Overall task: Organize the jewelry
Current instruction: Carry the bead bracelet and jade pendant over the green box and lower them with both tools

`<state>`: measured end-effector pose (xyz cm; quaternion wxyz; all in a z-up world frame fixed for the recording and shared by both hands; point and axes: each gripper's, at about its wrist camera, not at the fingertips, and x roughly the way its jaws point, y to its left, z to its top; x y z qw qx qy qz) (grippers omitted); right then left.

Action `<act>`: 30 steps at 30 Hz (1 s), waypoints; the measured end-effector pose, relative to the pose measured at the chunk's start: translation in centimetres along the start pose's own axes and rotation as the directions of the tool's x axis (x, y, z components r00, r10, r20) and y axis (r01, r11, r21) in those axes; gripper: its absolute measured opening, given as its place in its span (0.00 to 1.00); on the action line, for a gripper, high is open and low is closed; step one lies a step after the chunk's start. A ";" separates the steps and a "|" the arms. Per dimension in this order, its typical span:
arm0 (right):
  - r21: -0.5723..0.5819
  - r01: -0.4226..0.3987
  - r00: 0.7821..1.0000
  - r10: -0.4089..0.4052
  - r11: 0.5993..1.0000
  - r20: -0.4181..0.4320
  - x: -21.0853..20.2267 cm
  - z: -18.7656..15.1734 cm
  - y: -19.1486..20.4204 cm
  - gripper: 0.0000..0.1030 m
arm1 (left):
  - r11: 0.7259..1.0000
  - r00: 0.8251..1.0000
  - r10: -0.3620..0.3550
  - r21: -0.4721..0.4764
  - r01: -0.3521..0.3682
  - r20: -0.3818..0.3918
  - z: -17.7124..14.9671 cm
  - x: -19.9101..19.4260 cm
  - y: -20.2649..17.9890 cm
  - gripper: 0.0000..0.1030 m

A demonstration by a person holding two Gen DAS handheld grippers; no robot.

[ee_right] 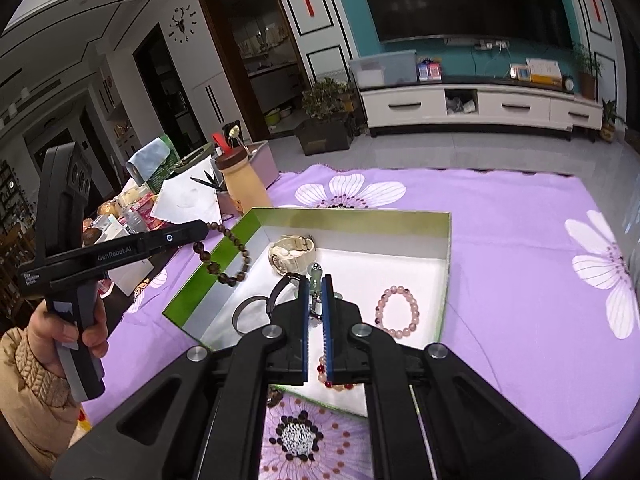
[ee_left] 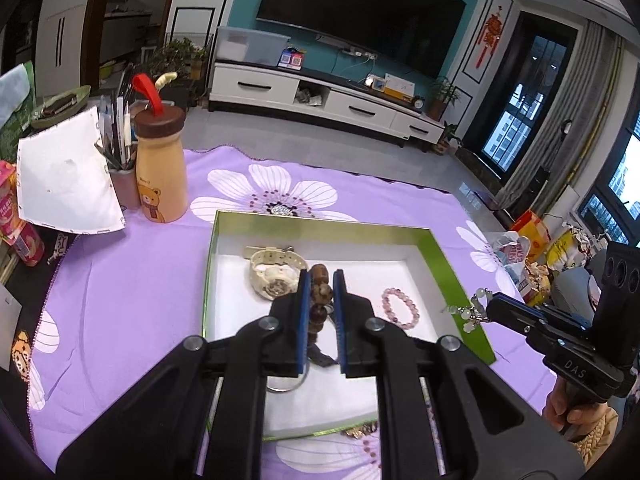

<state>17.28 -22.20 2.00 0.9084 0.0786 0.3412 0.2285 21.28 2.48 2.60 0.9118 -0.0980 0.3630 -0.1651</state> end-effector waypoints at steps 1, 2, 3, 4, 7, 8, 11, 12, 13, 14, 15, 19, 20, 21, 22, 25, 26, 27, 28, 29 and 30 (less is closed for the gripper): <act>0.004 0.000 1.000 0.001 1.000 -0.007 0.4 0.1 0.0 0.05 | 1.000 1.000 0.002 -0.007 -0.002 -0.003 0.0 0.3 0.3 0.11; 0.008 -0.002 1.000 0.002 1.000 -0.016 0.9 0.1 -0.1 0.05 | 1.000 1.000 0.005 -0.012 -0.005 -0.007 0.1 0.6 0.5 0.11; 0.013 -0.005 1.000 0.006 1.000 -0.025 1.3 0.2 -0.2 0.05 | 1.000 1.000 0.008 -0.015 -0.009 -0.013 0.1 1.1 0.8 0.11; 0.019 -0.007 0.999 0.008 1.000 -0.037 1.9 0.3 -0.3 0.05 | 1.000 1.000 0.011 -0.016 -0.011 -0.017 0.1 1.4 0.9 0.11; 0.035 -0.004 0.998 0.007 0.999 -0.062 3.3 0.4 -0.7 0.05 | 1.000 0.999 0.022 -0.015 -0.023 -0.033 0.0 2.5 1.3 0.11; 0.037 -0.004 0.998 0.006 0.999 -0.068 3.7 0.4 -0.7 0.05 | 0.999 0.999 0.027 -0.016 -0.028 -0.039 0.0 2.8 1.6 0.11; 0.037 -0.001 0.996 0.004 0.999 -0.087 4.8 0.5 -0.7 0.05 | 0.999 0.998 0.034 -0.024 -0.036 -0.053 0.0 3.7 2.2 0.11; 0.037 0.000 0.996 0.003 0.999 -0.092 5.1 0.6 -0.6 0.05 | 0.999 0.998 0.038 -0.027 -0.039 -0.057 0.0 3.9 2.3 0.11; 0.036 0.001 0.995 0.002 0.999 -0.099 5.5 0.6 -0.6 0.05 | 0.999 0.997 0.040 -0.028 -0.042 -0.059 -0.1 4.1 2.5 0.11; 0.035 0.003 0.995 0.001 0.999 -0.104 5.8 0.6 -0.5 0.05 | 0.999 0.997 0.041 -0.030 -0.043 -0.064 -0.1 4.4 2.6 0.11; 0.034 0.004 0.994 0.000 0.999 -0.109 6.2 0.6 -0.5 0.05 | 0.998 0.997 0.045 -0.032 -0.047 -0.069 -0.2 4.7 2.8 0.11; 0.033 0.008 0.992 -0.004 0.999 -0.129 7.3 0.5 -0.5 0.05 | 0.998 0.995 0.055 -0.029 -0.057 -0.085 -0.3 5.3 3.2 0.11; 0.033 0.010 0.991 -0.005 0.999 -0.134 7.5 0.5 -0.5 0.05 | 0.998 0.994 0.058 -0.029 -0.061 -0.090 -0.4 5.5 3.3 0.11; 0.033 0.012 0.990 -0.007 0.999 -0.139 7.7 0.4 -0.5 0.05 | 0.998 0.994 0.060 -0.029 -0.063 -0.093 -0.4 5.7 3.4 0.11; 0.032 0.013 0.990 -0.009 0.999 -0.143 7.9 0.4 -0.5 0.05 | 0.998 0.993 0.060 -0.029 -0.063 -0.097 -0.4 5.8 3.4 0.11; 0.033 0.018 0.987 -0.013 0.999 -0.159 8.4 0.4 -0.5 0.05 | 0.997 0.992 0.065 -0.028 -0.069 -0.107 -0.6 6.2 3.5 0.11; 0.032 0.020 0.986 -0.014 0.999 -0.164 8.6 0.4 -0.5 0.05 | 0.997 0.992 0.066 -0.028 -0.070 -0.110 -0.6 6.3 3.5 0.11; 0.032 0.021 0.986 -0.015 0.999 -0.167 8.7 0.3 -0.5 0.05 | 0.997 0.991 0.067 -0.027 -0.071 -0.112 -0.6 6.4 3.6 0.11; 0.030 0.021 0.985 -0.015 0.999 -0.171 8.9 0.3 -0.5 0.05 | 0.997 0.991 0.068 -0.027 -0.072 -0.115 -0.7 6.5 3.7 0.11; 0.028 0.021 0.985 -0.016 0.999 -0.174 9.0 0.2 -0.4 0.05 | 0.997 0.991 0.067 -0.028 -0.071 -0.118 -0.7 6.7 3.7 0.11; 0.026 0.023 0.984 -0.018 0.999 -0.177 9.1 0.2 -0.4 0.05 | 0.997 0.990 0.069 -0.027 -0.073 -0.122 -0.8 6.8 3.7 0.11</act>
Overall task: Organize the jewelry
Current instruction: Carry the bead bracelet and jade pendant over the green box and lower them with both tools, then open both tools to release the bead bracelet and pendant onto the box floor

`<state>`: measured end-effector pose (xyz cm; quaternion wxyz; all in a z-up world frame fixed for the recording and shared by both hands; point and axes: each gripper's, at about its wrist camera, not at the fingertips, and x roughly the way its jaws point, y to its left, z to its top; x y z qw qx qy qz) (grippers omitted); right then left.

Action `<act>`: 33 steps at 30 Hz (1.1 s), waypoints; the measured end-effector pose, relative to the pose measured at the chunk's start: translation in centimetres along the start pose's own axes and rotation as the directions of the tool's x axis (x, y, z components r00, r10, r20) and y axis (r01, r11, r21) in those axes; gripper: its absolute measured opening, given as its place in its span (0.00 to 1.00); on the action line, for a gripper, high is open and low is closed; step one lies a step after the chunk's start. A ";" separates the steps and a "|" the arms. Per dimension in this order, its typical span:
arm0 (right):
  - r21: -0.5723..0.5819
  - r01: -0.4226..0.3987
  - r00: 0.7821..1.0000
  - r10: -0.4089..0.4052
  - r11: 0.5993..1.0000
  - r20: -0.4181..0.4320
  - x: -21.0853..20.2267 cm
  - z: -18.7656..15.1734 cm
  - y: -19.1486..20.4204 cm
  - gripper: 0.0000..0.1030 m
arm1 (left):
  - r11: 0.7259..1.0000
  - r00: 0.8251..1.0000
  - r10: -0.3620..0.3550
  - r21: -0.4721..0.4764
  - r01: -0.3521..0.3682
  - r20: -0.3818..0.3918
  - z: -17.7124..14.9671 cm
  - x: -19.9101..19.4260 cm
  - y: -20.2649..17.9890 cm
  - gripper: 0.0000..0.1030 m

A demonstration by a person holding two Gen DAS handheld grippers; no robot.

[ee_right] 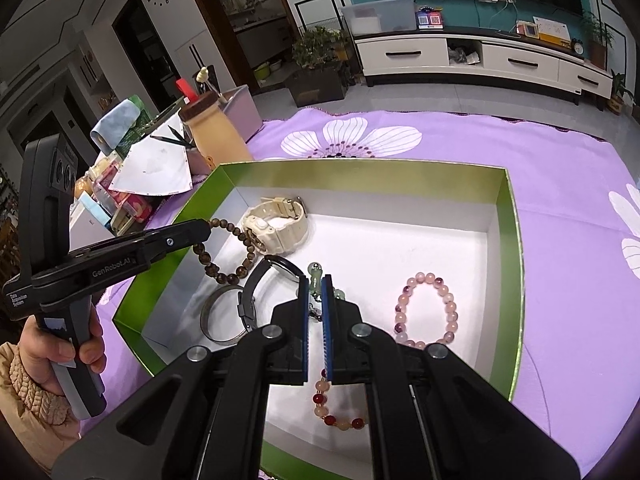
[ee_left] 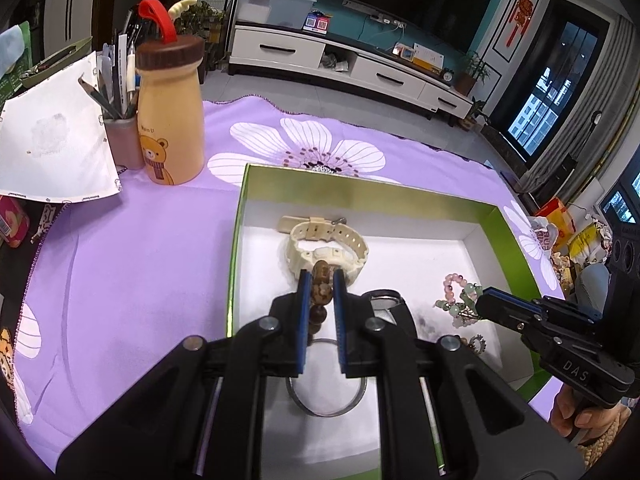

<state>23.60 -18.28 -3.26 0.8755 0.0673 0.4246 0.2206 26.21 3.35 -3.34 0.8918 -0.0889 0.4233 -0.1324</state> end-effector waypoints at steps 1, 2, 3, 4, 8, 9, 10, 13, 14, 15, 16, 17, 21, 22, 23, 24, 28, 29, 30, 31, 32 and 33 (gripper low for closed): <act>-0.001 0.002 1.000 -0.002 1.000 -0.004 0.1 0.0 0.0 0.05 | 1.000 1.000 0.003 0.000 -0.003 -0.004 0.0 0.1 0.0 0.11; -0.001 0.003 1.000 -0.003 1.000 -0.007 0.2 0.0 0.0 0.05 | 1.000 1.000 0.003 0.001 -0.003 -0.007 0.0 0.2 0.1 0.11; -0.001 0.005 1.000 -0.005 1.000 -0.011 0.3 0.0 0.0 0.05 | 1.000 1.000 0.003 0.001 -0.003 -0.010 0.0 0.3 0.0 0.11; 0.000 0.006 1.000 -0.006 1.000 -0.012 0.4 0.0 0.0 0.05 | 1.000 1.000 0.006 0.003 -0.006 -0.011 0.0 0.5 0.0 0.11; 0.001 0.015 1.000 -0.015 1.000 -0.019 0.7 0.0 0.0 0.05 | 1.000 1.000 0.023 0.011 -0.023 -0.017 0.0 0.7 0.0 0.11; 0.001 0.015 1.000 -0.015 1.000 -0.020 0.7 0.0 0.0 0.05 | 1.000 0.999 0.028 0.014 -0.028 -0.018 0.0 0.7 0.0 0.11; -0.001 0.016 1.000 -0.016 1.000 -0.022 0.8 0.0 0.1 0.05 | 0.999 0.999 0.032 0.017 -0.032 -0.018 -0.1 0.7 0.0 0.11; -0.005 0.016 1.000 -0.016 1.000 -0.023 0.8 0.0 0.1 0.05 | 0.999 0.999 0.036 0.022 -0.035 -0.022 -0.1 0.8 -0.1 0.11; -0.005 0.016 1.000 -0.016 1.000 -0.023 0.8 0.0 0.1 0.05 | 0.999 0.999 0.038 0.023 -0.037 -0.022 -0.2 0.8 -0.1 0.11; -0.005 0.016 1.000 -0.016 1.000 -0.024 0.8 0.0 0.1 0.05 | 0.999 0.999 0.038 0.024 -0.038 -0.023 -0.2 0.8 -0.1 0.11; -0.005 0.017 1.000 -0.017 1.000 -0.025 0.8 0.0 0.1 0.05 | 0.999 0.999 0.038 0.025 -0.037 -0.025 -0.2 0.9 -0.2 0.11; -0.006 0.017 1.000 -0.017 1.000 -0.026 0.8 0.0 0.1 0.05 | 0.999 0.999 0.039 0.026 -0.038 -0.025 -0.2 0.9 -0.2 0.11; -0.003 0.018 0.999 -0.018 1.000 -0.032 0.9 -0.1 0.0 0.05 | 0.999 0.999 0.040 0.030 -0.039 -0.026 -0.3 0.9 -0.3 0.11; -0.002 0.018 0.999 -0.018 1.000 -0.032 1.0 -0.2 0.0 0.05 | 0.999 0.999 0.040 0.032 -0.040 -0.027 -0.3 0.9 -0.3 0.11; -0.001 0.019 0.999 -0.019 1.000 -0.033 1.0 -0.2 0.0 0.05 | 0.999 0.999 0.042 0.033 -0.041 -0.027 -0.3 0.9 -0.3 0.11; -0.001 0.020 0.999 -0.020 1.000 -0.034 1.0 -0.2 0.0 0.05 | 0.999 0.999 0.043 0.034 -0.042 -0.027 -0.3 1.0 -0.4 0.11; 0.000 0.020 0.999 -0.020 1.000 -0.036 1.1 -0.1 -0.1 0.05 | 0.998 0.998 0.047 0.040 -0.045 -0.030 -0.3 1.0 -0.5 0.11; -0.001 0.020 0.999 -0.020 1.000 -0.036 1.1 -0.1 -0.1 0.05 | 0.998 0.998 0.047 0.042 -0.046 -0.030 -0.3 1.1 -0.5 0.11; -0.001 0.021 0.999 -0.021 1.000 -0.037 1.1 -0.1 -0.1 0.05 | 0.998 0.998 0.050 0.045 -0.048 -0.031 -0.3 1.1 -0.6 0.11; -0.001 0.022 0.999 -0.022 1.000 -0.038 1.2 -0.1 -0.1 0.05 | 0.998 0.998 0.052 0.046 -0.050 -0.031 -0.3 1.1 -0.6 0.11; 0.000 0.023 0.999 -0.023 1.000 -0.039 1.2 -0.1 -0.1 0.05 | 0.998 0.998 0.054 0.047 -0.052 -0.031 -0.3 1.2 -0.6 0.11; 0.001 0.023 0.999 -0.023 1.000 -0.039 1.2 -0.2 -0.2 0.05 | 0.997 0.998 0.054 0.048 -0.052 -0.031 -0.3 1.1 -0.6 0.11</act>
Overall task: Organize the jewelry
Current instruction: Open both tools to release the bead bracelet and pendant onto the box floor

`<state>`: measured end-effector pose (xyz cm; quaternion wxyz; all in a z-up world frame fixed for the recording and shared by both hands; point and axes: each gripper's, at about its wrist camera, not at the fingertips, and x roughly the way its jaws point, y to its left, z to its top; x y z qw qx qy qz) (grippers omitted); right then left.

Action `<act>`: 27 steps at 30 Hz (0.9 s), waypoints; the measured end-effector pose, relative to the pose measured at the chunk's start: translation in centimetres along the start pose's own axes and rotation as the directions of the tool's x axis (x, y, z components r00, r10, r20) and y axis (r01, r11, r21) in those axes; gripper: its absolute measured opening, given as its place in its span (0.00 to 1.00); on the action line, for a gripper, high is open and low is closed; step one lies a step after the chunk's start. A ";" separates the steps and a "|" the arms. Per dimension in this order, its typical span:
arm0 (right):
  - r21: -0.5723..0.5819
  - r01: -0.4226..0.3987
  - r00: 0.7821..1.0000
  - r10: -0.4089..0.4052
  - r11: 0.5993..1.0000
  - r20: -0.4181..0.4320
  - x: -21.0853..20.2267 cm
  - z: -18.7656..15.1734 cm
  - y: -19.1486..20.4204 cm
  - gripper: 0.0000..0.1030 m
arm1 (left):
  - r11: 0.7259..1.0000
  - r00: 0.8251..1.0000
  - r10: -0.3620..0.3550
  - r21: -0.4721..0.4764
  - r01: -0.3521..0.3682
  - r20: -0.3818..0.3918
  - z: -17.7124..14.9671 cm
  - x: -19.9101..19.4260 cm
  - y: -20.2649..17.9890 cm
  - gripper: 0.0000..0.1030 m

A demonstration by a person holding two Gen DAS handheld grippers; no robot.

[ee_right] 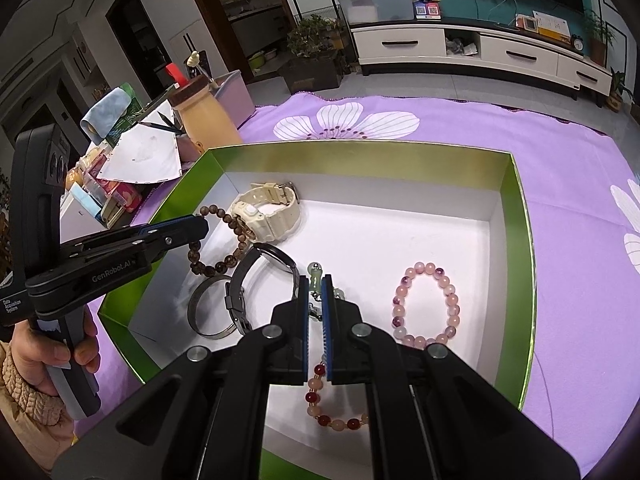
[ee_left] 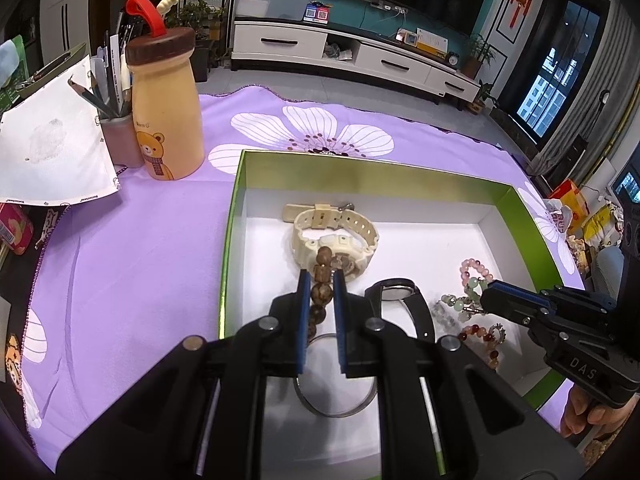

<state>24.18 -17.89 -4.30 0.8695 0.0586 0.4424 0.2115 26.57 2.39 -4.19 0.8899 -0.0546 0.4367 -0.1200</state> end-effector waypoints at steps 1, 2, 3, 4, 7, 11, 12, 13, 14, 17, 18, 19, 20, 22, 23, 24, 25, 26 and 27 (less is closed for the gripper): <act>0.001 -0.001 1.000 0.001 1.000 -0.001 0.0 0.0 0.0 0.05 | 1.000 1.000 0.000 0.000 0.000 -0.001 0.0 0.0 0.0 0.11; 0.001 -0.001 1.000 0.001 1.000 -0.001 0.0 -0.1 0.0 0.05 | 1.000 1.000 0.000 0.000 0.000 0.000 0.0 0.0 0.0 0.11; 0.000 -0.001 1.000 0.001 1.000 -0.002 0.1 -0.1 0.0 0.05 | 1.000 1.000 0.001 0.001 -0.001 -0.001 0.0 0.0 0.0 0.11; 0.000 -0.001 1.000 0.001 1.000 -0.003 0.1 -0.2 0.0 0.05 | 1.000 1.000 0.002 0.002 -0.002 -0.001 0.0 0.0 0.0 0.11; 0.000 0.000 1.000 0.000 1.000 -0.003 0.1 -0.2 0.0 0.05 | 1.000 1.000 0.006 0.007 -0.006 -0.002 0.0 0.0 -0.1 0.11; 0.000 0.001 1.000 -0.001 1.000 -0.004 0.1 -0.1 0.0 0.05 | 1.000 1.000 0.008 0.007 -0.008 -0.003 -0.1 0.0 -0.1 0.11; 0.001 0.001 1.000 -0.001 1.000 -0.004 0.1 -0.1 0.0 0.05 | 1.000 1.000 0.008 0.007 -0.008 -0.003 -0.1 0.0 -0.1 0.11; 0.001 0.002 1.000 -0.002 1.000 -0.005 0.2 -0.2 0.0 0.05 | 1.000 1.000 0.009 0.009 -0.008 -0.003 0.0 0.0 -0.1 0.11; 0.002 0.002 1.000 -0.002 1.000 -0.006 0.2 -0.2 0.0 0.05 | 1.000 1.000 0.010 0.010 -0.010 -0.004 -0.1 0.1 -0.1 0.11; 0.001 0.005 1.000 -0.005 1.000 -0.009 0.4 -0.2 -0.1 0.05 | 1.000 1.000 0.013 0.013 -0.013 -0.005 -0.1 0.1 -0.1 0.11; -0.001 0.007 1.000 -0.007 1.000 -0.011 0.4 -0.2 -0.1 0.05 | 1.000 1.000 0.015 0.015 -0.015 -0.006 -0.1 0.1 -0.1 0.11; -0.002 0.008 1.000 -0.008 1.000 -0.013 0.5 -0.2 -0.1 0.05 | 1.000 1.000 0.017 0.016 -0.017 -0.006 0.0 0.1 -0.1 0.11; -0.003 0.009 1.000 -0.009 1.000 -0.014 0.5 -0.2 0.0 0.05 | 1.000 1.000 0.019 0.017 -0.019 -0.006 0.0 0.1 -0.2 0.11; -0.007 0.011 1.000 -0.011 1.000 -0.016 0.5 -0.2 0.0 0.05 | 0.999 1.000 0.024 0.023 -0.023 -0.007 0.0 0.2 -0.2 0.11; -0.008 0.010 1.000 -0.011 1.000 -0.016 0.5 -0.3 0.0 0.05 | 0.999 1.000 0.025 0.024 -0.025 -0.008 0.0 0.2 -0.2 0.11; -0.008 0.010 1.000 -0.010 1.000 -0.016 0.5 -0.2 0.0 0.05 | 0.999 1.000 0.025 0.025 -0.025 -0.008 0.0 0.1 -0.2 0.11; -0.008 0.009 1.000 -0.009 1.000 -0.016 0.5 -0.2 0.0 0.05 | 0.999 1.000 0.025 0.025 -0.025 -0.008 0.0 0.1 -0.3 0.11; -0.007 0.009 1.000 -0.009 1.000 -0.016 0.5 -0.2 0.0 0.05 | 0.999 1.000 0.025 0.025 -0.025 -0.008 0.0 0.1 -0.3 0.11; -0.008 0.010 1.000 -0.010 1.000 -0.017 0.5 -0.2 0.0 0.05 | 0.999 1.000 0.026 0.026 -0.026 -0.008 0.0 0.1 -0.3 0.11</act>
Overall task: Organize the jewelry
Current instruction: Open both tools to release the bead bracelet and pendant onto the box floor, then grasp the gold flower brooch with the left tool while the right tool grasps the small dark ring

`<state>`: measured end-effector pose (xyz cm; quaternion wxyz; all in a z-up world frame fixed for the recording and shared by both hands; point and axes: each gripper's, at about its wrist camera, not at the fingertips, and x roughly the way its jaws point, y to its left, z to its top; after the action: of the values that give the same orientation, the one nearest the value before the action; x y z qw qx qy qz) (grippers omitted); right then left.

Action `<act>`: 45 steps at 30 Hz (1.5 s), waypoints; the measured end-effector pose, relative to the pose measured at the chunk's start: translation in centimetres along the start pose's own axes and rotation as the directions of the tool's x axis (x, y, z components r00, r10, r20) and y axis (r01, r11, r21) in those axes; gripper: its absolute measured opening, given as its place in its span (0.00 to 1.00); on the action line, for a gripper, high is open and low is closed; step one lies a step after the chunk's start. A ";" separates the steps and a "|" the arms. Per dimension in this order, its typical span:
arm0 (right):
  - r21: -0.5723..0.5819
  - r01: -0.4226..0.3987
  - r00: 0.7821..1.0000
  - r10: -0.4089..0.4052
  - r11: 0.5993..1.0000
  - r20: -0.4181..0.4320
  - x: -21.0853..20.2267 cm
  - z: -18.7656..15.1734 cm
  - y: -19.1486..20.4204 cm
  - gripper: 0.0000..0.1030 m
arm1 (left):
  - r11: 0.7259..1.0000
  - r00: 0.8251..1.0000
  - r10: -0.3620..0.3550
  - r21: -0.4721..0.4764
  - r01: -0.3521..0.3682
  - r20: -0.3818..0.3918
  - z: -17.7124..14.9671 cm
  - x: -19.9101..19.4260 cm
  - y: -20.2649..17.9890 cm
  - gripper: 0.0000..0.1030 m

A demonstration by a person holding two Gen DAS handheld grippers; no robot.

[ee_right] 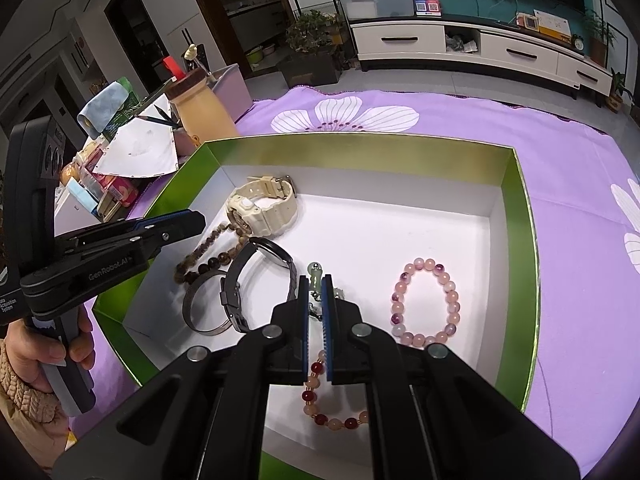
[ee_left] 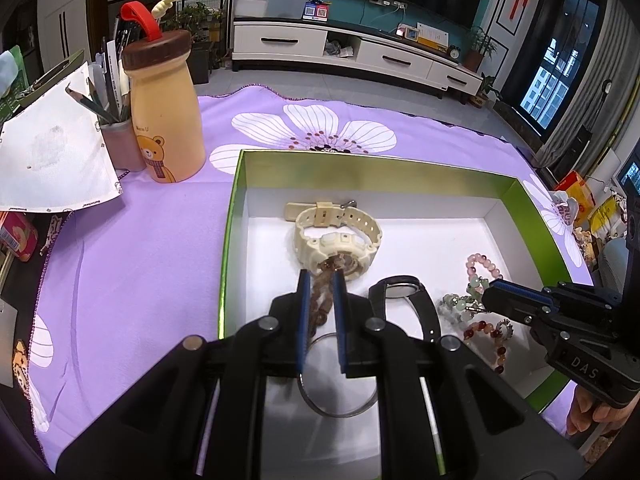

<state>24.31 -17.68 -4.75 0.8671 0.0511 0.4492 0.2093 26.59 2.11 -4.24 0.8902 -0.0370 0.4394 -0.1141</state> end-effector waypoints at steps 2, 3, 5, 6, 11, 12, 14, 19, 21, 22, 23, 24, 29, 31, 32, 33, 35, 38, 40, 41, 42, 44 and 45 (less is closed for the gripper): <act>0.000 0.000 1.000 0.000 1.000 -0.001 0.0 0.0 0.0 0.05 | 1.000 1.000 0.002 0.002 -0.002 0.000 0.0 0.0 0.0 0.11; 0.000 0.001 1.000 -0.001 1.000 -0.001 0.0 0.0 0.0 0.05 | 1.000 1.000 0.002 0.002 -0.002 0.000 0.0 0.0 0.0 0.11; 0.002 0.001 1.000 -0.001 1.000 -0.002 0.1 0.0 0.0 0.05 | 1.000 1.000 0.003 0.002 -0.003 -0.001 0.0 0.0 0.0 0.11; 0.004 0.002 1.000 -0.002 1.000 -0.002 0.0 0.0 0.0 0.05 | 1.000 1.000 0.003 0.002 -0.003 0.000 0.0 0.0 0.0 0.11; 0.005 0.003 1.000 -0.003 1.000 -0.002 0.1 0.0 -0.1 0.05 | 1.000 1.000 0.002 0.003 -0.002 0.000 0.0 0.0 0.0 0.11; 0.005 0.004 1.000 -0.004 1.000 -0.002 0.1 0.0 -0.1 0.05 | 1.000 1.000 0.002 0.003 -0.002 0.000 0.0 0.0 -0.1 0.11; 0.006 0.007 1.000 -0.007 1.000 -0.003 0.1 0.0 -0.2 0.06 | 1.000 1.000 0.004 0.003 -0.004 -0.001 0.0 0.0 0.0 0.11; 0.025 0.012 1.000 -0.012 1.000 0.005 -0.2 0.0 -0.5 0.12 | 1.000 1.000 -0.001 0.003 0.001 -0.001 0.0 0.0 -0.2 0.15; 0.035 0.009 1.000 -0.010 0.999 0.015 -0.5 0.0 -0.7 0.14 | 1.000 1.000 -0.002 0.008 0.002 0.000 0.0 0.0 -0.3 0.21; 0.036 0.011 1.000 -0.011 0.999 0.018 -0.6 0.0 -0.8 0.14 | 1.000 1.000 -0.004 0.010 0.004 0.002 0.0 -0.1 -0.4 0.27; 0.038 0.014 1.000 -0.015 0.999 0.019 -0.8 -0.1 -0.9 0.14 | 1.000 1.000 -0.006 0.011 0.006 0.004 0.0 -0.2 -0.4 0.34; 0.040 0.015 1.000 -0.016 0.999 0.020 -0.9 -0.1 -0.9 0.15 | 1.000 1.000 -0.006 0.012 0.006 0.005 0.0 -0.2 -0.5 0.37; 0.056 0.019 0.999 -0.022 0.998 0.046 -2.0 -0.4 -1.1 0.33 | 1.000 1.000 -0.005 0.012 0.005 0.006 -0.2 -0.7 -0.8 0.50; 0.060 0.019 0.998 -0.023 0.998 0.064 -2.8 -0.6 -1.2 0.41 | 1.000 1.000 -0.009 0.008 0.009 0.010 -0.2 -1.1 -0.9 0.62; 0.061 0.020 0.997 -0.025 0.998 0.074 -3.2 -0.7 -1.2 0.41 | 1.000 1.000 -0.013 0.005 0.013 0.014 -0.3 -1.5 -1.0 0.65; 0.061 0.020 0.996 -0.025 0.998 0.082 -3.6 -0.7 -1.2 0.42 | 1.000 1.000 -0.010 0.005 0.009 0.018 -0.3 -1.8 -1.1 0.67; 0.062 0.021 0.994 -0.027 0.998 0.105 -4.8 -1.0 -1.2 0.48 | 1.000 1.000 -0.004 0.001 0.004 0.030 -0.3 -2.4 -1.2 0.74; 0.065 0.025 0.988 -0.034 0.998 0.149 -6.8 -1.5 -1.3 0.58 | 1.000 0.998 0.000 -0.017 0.001 0.055 -0.5 -3.9 -1.2 0.80; 0.066 0.022 0.985 -0.033 0.998 0.171 -8.2 -2.0 -1.4 0.58 | 1.000 0.998 0.002 -0.030 0.000 0.070 -0.8 -4.8 -1.2 0.86; 0.067 0.021 0.983 -0.033 0.998 0.180 -8.9 -2.4 -1.5 0.58 | 0.999 0.997 0.003 -0.038 0.000 0.080 -1.1 -5.5 -1.1 0.86; 0.066 0.020 0.982 -0.032 0.998 0.187 -9.5 -2.7 -1.5 0.58 | 0.999 0.996 0.002 -0.045 0.001 0.086 -1.3 -5.9 -1.0 0.86; 0.065 0.020 0.980 -0.032 0.998 0.196 -10.6 -3.5 -1.6 0.58 | 0.998 0.995 0.003 -0.055 0.002 0.098 -1.7 -6.8 -1.0 0.88; 0.064 0.019 0.979 -0.032 0.998 0.200 -11.0 -3.8 -1.7 0.58 | 0.998 0.994 0.003 -0.060 0.003 0.107 -2.1 -7.4 -1.0 0.88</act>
<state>16.16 -24.09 0.85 0.9086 0.0931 0.3663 0.1780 20.42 2.98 0.40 0.9109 -0.0700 0.3945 -0.0988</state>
